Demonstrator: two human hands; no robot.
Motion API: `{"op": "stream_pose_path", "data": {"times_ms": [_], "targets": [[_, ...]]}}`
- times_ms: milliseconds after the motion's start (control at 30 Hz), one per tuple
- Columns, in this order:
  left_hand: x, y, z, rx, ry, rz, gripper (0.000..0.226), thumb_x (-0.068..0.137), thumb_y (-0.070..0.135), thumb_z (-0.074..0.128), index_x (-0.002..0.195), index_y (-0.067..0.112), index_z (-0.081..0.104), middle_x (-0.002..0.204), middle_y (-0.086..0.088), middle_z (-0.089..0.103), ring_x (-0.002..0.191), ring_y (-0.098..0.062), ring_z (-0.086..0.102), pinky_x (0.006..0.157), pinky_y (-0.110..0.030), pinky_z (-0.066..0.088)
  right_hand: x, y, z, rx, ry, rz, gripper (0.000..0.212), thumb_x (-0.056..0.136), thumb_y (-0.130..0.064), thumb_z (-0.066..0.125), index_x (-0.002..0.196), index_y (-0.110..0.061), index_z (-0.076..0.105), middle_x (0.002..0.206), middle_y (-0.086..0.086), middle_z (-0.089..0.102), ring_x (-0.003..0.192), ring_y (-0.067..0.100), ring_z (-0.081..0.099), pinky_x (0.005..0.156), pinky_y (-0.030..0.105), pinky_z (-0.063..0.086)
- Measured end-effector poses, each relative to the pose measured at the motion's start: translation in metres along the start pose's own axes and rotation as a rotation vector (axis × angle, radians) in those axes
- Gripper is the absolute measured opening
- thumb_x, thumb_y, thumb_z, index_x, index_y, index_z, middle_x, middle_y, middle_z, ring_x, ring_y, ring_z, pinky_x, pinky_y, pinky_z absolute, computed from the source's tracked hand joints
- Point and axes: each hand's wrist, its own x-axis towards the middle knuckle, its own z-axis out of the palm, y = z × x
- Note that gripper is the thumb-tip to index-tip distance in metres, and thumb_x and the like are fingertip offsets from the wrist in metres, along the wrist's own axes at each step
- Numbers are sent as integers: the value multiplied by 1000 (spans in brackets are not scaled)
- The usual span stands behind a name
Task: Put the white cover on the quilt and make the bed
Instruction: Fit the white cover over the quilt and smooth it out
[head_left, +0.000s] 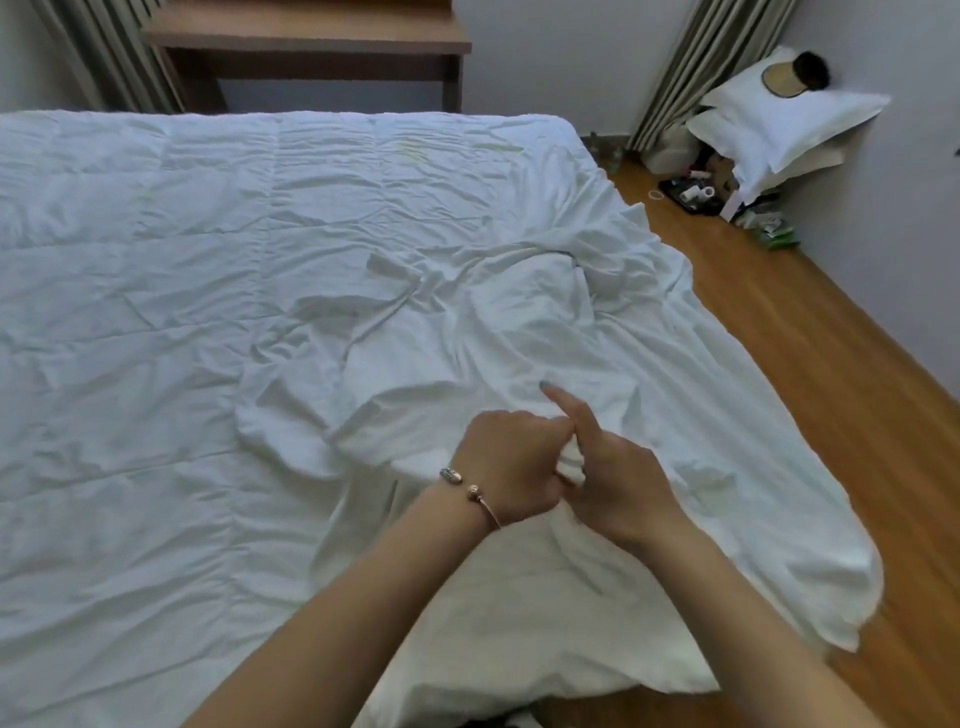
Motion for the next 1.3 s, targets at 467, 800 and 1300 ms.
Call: {"op": "stream_pose_path", "data": {"times_ms": [467,800,1300], "targets": [[-96,-108,-27,-55,176,76,20,52,12,66,64,19,51,47,2,49,43,-24,53,44,-18,26,-48,-62,29,-102,146,283,70,67,-52,77,129,-31,52,128,-12,55,116,13,51,96,31,37],[-175,-122,4,-606,211,-166,53,59,33,52,109,18,63,106,11,58,102,-8,48,90,-18,40,-19,-137,110,441,202,2,29,72,-36,50,94,-30,69,75,-16,65,67,10,61,60,30,49],[-257,-151,38,-2174,112,-1506,18,86,18,63,87,1,57,78,-12,62,80,-30,58,84,-41,48,-54,-196,201,647,89,-17,19,71,-35,70,61,-46,57,64,-12,44,57,8,42,54,20,32]]}}
